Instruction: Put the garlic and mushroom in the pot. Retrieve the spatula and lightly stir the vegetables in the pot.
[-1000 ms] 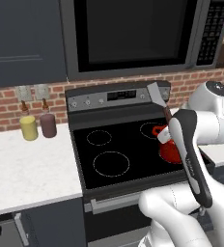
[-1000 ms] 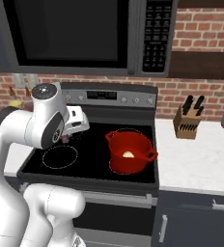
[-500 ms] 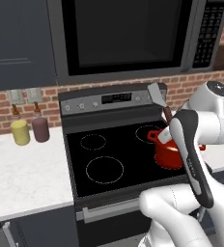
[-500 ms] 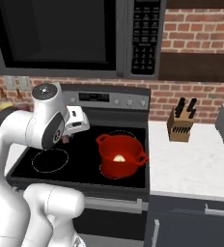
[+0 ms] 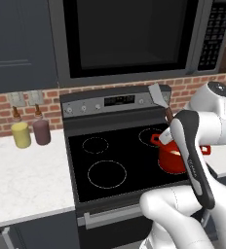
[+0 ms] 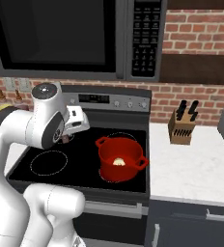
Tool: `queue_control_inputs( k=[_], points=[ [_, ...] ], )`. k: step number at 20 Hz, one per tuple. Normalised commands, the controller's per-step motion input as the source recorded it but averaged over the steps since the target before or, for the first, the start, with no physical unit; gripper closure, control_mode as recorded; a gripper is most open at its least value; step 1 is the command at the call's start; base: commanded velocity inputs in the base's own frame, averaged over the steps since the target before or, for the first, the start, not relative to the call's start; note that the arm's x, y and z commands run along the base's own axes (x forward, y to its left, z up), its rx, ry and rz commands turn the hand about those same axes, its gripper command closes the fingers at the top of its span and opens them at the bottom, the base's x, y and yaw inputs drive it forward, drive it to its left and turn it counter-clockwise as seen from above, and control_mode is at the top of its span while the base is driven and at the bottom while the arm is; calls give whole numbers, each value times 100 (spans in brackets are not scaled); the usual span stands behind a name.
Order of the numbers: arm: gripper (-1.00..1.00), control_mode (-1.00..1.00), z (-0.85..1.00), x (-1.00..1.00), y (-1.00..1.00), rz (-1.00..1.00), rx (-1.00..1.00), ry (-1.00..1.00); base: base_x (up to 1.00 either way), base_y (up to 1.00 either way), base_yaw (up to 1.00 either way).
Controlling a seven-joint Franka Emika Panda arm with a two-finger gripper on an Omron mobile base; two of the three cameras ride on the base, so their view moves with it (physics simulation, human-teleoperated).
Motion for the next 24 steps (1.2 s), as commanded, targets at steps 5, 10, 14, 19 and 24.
queue_control_inputs(
  k=[5, 10, 14, 19, 24],
  points=[
    [100, 100, 0, 0, 0, 0, 0, 0, 54, 0, 0],
    [100, -100, 0, 10, 0, 0, 0, 1, 48, 0, 0],
    [100, -100, -2, 38, -8, 0, 0, 4, 0, 0, 0],
    [100, -100, -10, 8, -18, 0, 0, 3, 0, 0, 0],
    [100, -100, -9, 0, -36, 0, -2, 8, 0, 0, 0]
  ],
)
